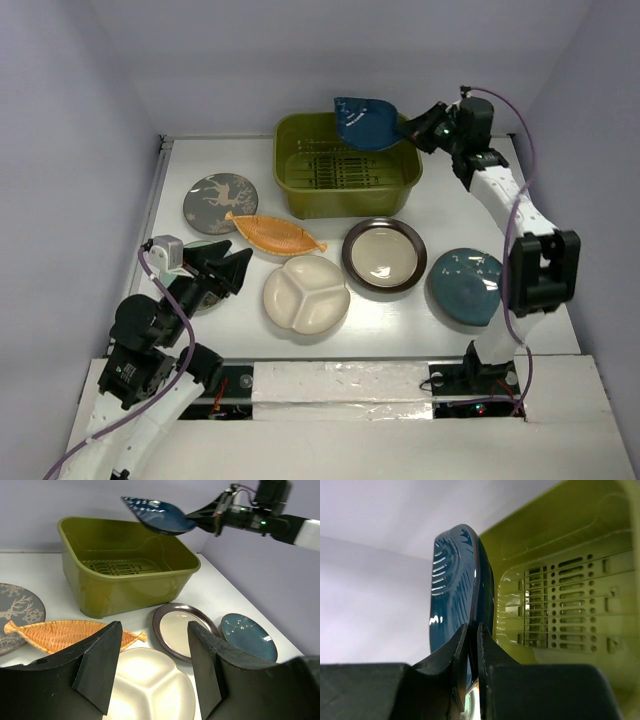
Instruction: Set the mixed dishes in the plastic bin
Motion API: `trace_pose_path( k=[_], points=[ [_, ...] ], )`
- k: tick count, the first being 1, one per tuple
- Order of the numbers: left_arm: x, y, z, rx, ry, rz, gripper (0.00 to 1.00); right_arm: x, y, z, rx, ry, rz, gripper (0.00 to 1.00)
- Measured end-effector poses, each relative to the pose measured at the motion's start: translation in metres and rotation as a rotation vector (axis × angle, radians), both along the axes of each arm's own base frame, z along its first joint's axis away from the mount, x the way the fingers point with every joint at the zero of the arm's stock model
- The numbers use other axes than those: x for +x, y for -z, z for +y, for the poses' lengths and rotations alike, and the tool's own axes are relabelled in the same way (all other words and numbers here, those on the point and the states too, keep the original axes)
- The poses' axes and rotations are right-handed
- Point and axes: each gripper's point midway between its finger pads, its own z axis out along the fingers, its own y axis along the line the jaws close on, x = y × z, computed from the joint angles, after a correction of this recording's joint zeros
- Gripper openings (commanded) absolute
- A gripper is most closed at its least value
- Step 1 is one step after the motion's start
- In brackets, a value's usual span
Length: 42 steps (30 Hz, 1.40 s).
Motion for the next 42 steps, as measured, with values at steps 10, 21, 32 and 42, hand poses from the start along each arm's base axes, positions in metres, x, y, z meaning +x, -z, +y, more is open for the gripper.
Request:
trace_pose_path(
  k=[10,21,32,42],
  points=[
    [0.004,0.004,-0.001,0.010,-0.007,0.017,0.52,0.052,0.052,0.046,-0.045,-0.114,0.087,0.00],
    [0.007,0.006,-0.001,0.016,-0.013,0.027,0.52,0.074,0.139,0.069,-0.143,-0.188,0.233,0.00],
    [0.008,0.007,-0.002,0.019,-0.009,0.031,0.52,0.081,0.157,0.067,-0.185,-0.182,0.251,0.00],
    [0.007,0.007,-0.002,0.020,-0.005,0.030,0.52,0.080,0.164,0.063,-0.231,-0.159,0.266,0.09]
  ],
)
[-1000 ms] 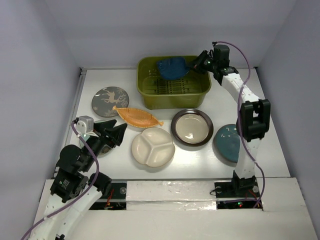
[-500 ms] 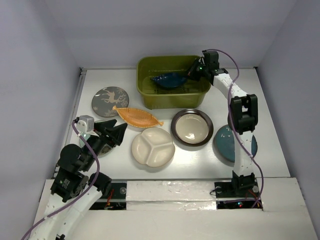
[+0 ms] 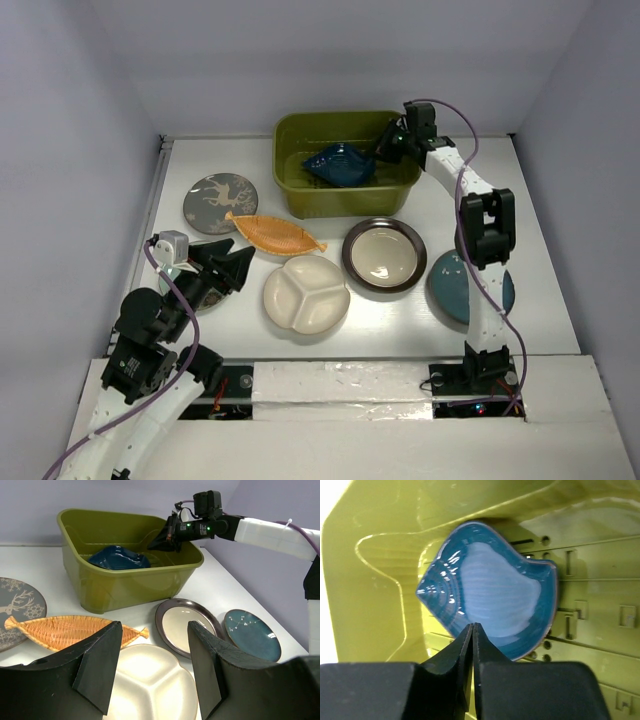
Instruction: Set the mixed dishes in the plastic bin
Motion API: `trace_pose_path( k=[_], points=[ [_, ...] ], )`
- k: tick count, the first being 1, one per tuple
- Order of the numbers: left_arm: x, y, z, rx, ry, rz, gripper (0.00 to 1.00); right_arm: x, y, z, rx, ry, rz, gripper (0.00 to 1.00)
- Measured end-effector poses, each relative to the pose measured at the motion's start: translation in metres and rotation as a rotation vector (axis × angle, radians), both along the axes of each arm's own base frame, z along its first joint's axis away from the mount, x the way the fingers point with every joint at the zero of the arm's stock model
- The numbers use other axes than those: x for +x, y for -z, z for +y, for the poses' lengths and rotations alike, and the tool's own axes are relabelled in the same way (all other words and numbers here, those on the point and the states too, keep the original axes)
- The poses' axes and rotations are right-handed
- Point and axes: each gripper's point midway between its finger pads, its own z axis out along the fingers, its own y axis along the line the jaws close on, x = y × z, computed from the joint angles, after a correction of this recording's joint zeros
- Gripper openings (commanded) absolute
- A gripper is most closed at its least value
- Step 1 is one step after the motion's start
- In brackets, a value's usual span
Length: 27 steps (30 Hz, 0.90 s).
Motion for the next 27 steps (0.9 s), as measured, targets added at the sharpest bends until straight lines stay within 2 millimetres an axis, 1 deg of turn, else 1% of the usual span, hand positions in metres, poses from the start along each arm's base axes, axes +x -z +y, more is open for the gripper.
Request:
trace_pose_path(
  k=[2,3,5,7,10,11,12,13,14,15,16,17,18,19,20,21,23,24,25,27],
  points=[
    [0.001,0.000,0.001,0.000,-0.004,0.001,0.52,-0.002,-0.007,0.004,-0.001,-0.007,-0.014,0.10],
    [0.001,0.000,0.001,0.000,-0.005,0.001,0.52,-0.004,-0.015,0.007,-0.001,-0.012,-0.027,0.13],
    [0.001,0.000,0.001,0.000,-0.007,0.000,0.52,-0.012,-0.039,0.014,0.007,-0.025,-0.075,0.15],
    [0.001,0.000,0.002,0.001,-0.009,0.001,0.52,-0.029,-0.075,0.019,0.023,-0.040,-0.144,0.20],
    [0.001,0.000,0.001,0.001,-0.007,0.000,0.50,-0.065,-0.138,0.019,0.055,-0.057,-0.280,0.25],
    [0.001,0.000,0.001,0.001,-0.007,0.001,0.48,-0.084,-0.161,0.017,0.064,-0.063,-0.326,0.25],
    [0.001,0.000,0.001,0.001,-0.006,0.000,0.43,-0.103,-0.180,0.014,0.072,-0.067,-0.385,0.27],
    [0.001,0.000,0.001,0.000,-0.005,0.001,0.41,-0.120,-0.190,0.009,0.074,-0.066,-0.416,0.28],
    [0.001,0.000,0.001,0.001,-0.004,0.001,0.37,-0.140,-0.197,0.005,0.078,-0.068,-0.442,0.29],
    [0.001,0.000,0.001,0.002,-0.003,0.000,0.33,-0.159,-0.197,-0.001,0.076,-0.064,-0.463,0.32],
    [0.001,0.000,0.001,0.002,-0.003,0.000,0.23,-0.178,-0.189,-0.006,0.070,-0.062,-0.460,0.34],
    [0.001,0.000,0.001,-0.001,-0.003,0.001,0.18,-0.193,-0.177,-0.010,0.062,-0.059,-0.446,0.35],
    [0.001,0.000,0.001,-0.001,-0.004,0.001,0.09,-0.211,-0.158,-0.013,0.054,-0.053,-0.426,0.40],
    [0.001,0.000,0.001,-0.001,-0.007,0.002,0.06,-0.225,-0.137,-0.016,0.048,-0.052,-0.395,0.42],
    [0.001,0.000,0.002,0.000,-0.009,0.002,0.05,-0.243,-0.111,-0.016,0.040,-0.061,-0.345,0.47],
    [0.002,0.000,0.002,0.000,-0.013,0.002,0.04,-0.259,-0.083,-0.016,0.028,-0.067,-0.291,0.59],
    [0.002,0.001,0.003,0.000,-0.019,0.004,0.04,-0.289,-0.032,-0.017,0.004,-0.077,-0.181,0.68],
    [0.003,0.001,0.004,0.000,-0.022,0.005,0.04,-0.307,-0.010,-0.015,-0.007,-0.090,-0.126,0.72],
    [0.003,0.002,0.004,0.001,-0.026,0.008,0.07,-0.322,0.006,-0.011,-0.012,-0.109,-0.086,0.77],
    [0.005,0.004,0.005,0.006,-0.035,0.018,0.11,-0.349,0.024,0.002,-0.013,-0.164,-0.032,0.80]
  ],
)
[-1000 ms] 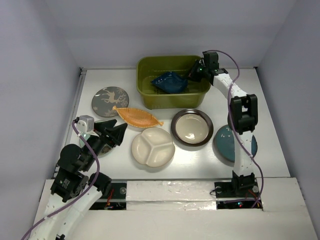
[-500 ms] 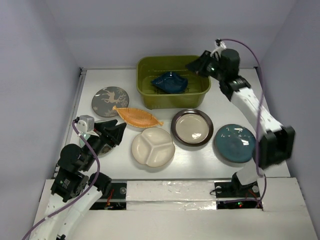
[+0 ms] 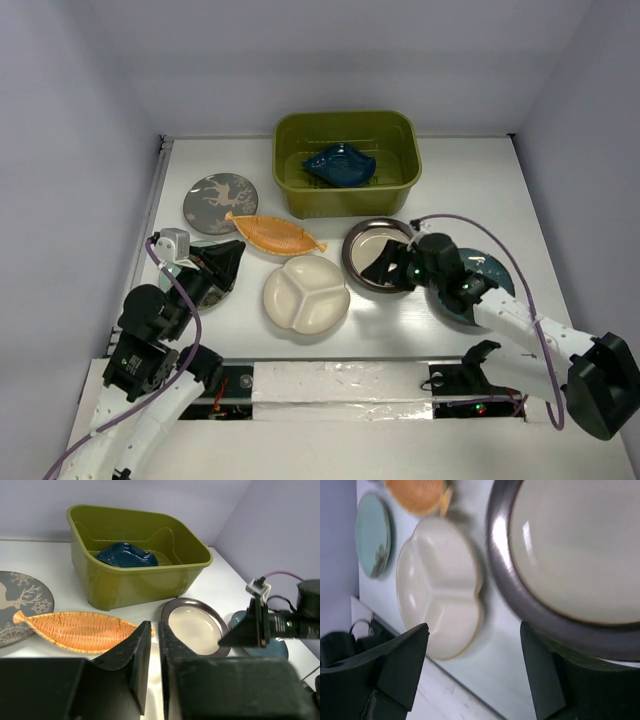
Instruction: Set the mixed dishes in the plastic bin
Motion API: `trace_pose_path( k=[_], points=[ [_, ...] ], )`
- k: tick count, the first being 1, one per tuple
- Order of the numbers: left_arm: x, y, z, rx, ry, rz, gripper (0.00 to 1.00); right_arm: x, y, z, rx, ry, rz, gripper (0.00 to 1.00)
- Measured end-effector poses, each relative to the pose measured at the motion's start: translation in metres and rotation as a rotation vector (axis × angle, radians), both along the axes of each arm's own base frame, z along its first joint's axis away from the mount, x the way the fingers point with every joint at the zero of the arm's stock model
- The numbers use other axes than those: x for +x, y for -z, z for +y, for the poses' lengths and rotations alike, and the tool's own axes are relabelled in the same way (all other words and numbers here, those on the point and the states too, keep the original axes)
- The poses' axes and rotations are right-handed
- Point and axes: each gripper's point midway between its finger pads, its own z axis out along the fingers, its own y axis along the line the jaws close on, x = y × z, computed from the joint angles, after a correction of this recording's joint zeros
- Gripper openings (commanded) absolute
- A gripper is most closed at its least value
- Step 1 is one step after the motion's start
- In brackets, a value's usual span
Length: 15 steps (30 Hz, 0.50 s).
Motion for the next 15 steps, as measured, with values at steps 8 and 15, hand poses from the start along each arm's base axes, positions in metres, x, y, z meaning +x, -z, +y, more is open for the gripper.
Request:
trace_pose_path(
  k=[8,15],
  points=[
    [0.006,0.004,0.004,0.005,-0.032,0.016,0.34,-0.053,0.028,0.058,-0.006,-0.138,0.119,0.73],
    [0.008,0.005,0.004,0.010,-0.034,0.025,0.37,-0.068,0.088,0.079,-0.104,-0.147,0.271,0.68]
  ],
)
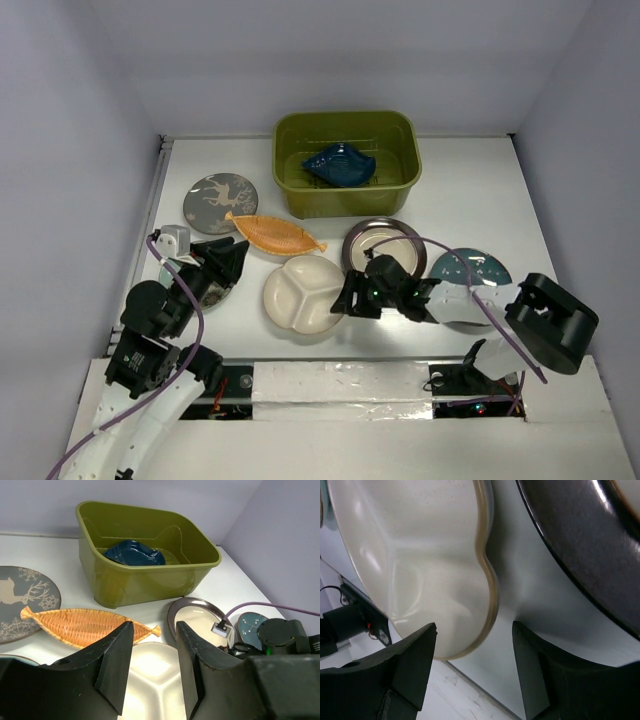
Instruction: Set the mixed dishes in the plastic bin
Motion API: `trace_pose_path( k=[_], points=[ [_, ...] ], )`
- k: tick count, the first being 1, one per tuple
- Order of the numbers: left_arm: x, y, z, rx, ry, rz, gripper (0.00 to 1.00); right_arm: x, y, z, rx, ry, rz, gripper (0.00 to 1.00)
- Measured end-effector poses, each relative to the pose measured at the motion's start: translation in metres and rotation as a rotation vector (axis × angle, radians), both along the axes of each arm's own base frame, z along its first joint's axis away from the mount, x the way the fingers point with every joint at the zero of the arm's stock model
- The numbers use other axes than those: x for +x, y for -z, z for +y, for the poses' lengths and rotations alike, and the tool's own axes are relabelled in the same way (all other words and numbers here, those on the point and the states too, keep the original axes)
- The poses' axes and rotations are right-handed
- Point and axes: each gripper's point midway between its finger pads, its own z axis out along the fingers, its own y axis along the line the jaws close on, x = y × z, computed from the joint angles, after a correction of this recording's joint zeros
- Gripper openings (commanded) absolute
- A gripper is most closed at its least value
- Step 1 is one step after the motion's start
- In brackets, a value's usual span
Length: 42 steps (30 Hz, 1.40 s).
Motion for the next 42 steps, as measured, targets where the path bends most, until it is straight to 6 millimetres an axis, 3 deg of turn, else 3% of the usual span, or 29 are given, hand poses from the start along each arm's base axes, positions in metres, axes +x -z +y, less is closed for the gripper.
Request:
trace_pose_path(
  k=[6,10,14,15,16,20,25,31,35,39,42],
  points=[
    [0.000,0.001,0.000,0.001,0.001,0.002,0.37,0.013,0.003,0.009,0.014,0.059,-0.005,0.59],
    [0.002,0.002,0.000,0.004,-0.001,0.007,0.38,0.017,0.006,0.015,0.021,0.071,0.006,0.48],
    [0.004,0.003,0.001,0.007,-0.011,0.015,0.38,0.019,0.011,0.017,0.016,0.076,0.012,0.34],
    [0.004,0.003,0.001,0.008,-0.012,0.015,0.38,0.019,0.012,0.017,0.015,0.076,0.014,0.28],
    [0.004,0.003,0.001,0.008,-0.012,0.015,0.38,0.019,0.013,0.017,0.012,0.076,0.017,0.17],
    [0.005,0.003,0.001,0.008,-0.014,0.015,0.38,0.020,0.010,0.016,0.025,0.110,0.037,0.02],
    [0.006,0.004,0.002,0.009,-0.021,0.019,0.38,0.002,0.002,-0.006,-0.009,0.095,0.038,0.00],
    [0.007,0.004,0.004,0.010,-0.030,0.019,0.38,-0.015,-0.032,-0.034,-0.045,0.022,-0.043,0.00],
    [0.008,0.005,0.005,0.009,-0.035,0.020,0.38,-0.016,-0.057,-0.039,-0.053,-0.028,-0.086,0.00],
    [0.008,0.004,0.007,0.009,-0.043,0.018,0.38,0.010,-0.099,-0.031,0.022,-0.026,-0.153,0.00],
    [0.007,0.003,0.007,0.006,-0.044,0.014,0.38,0.052,-0.142,-0.029,0.091,0.030,-0.244,0.00]
  ],
)
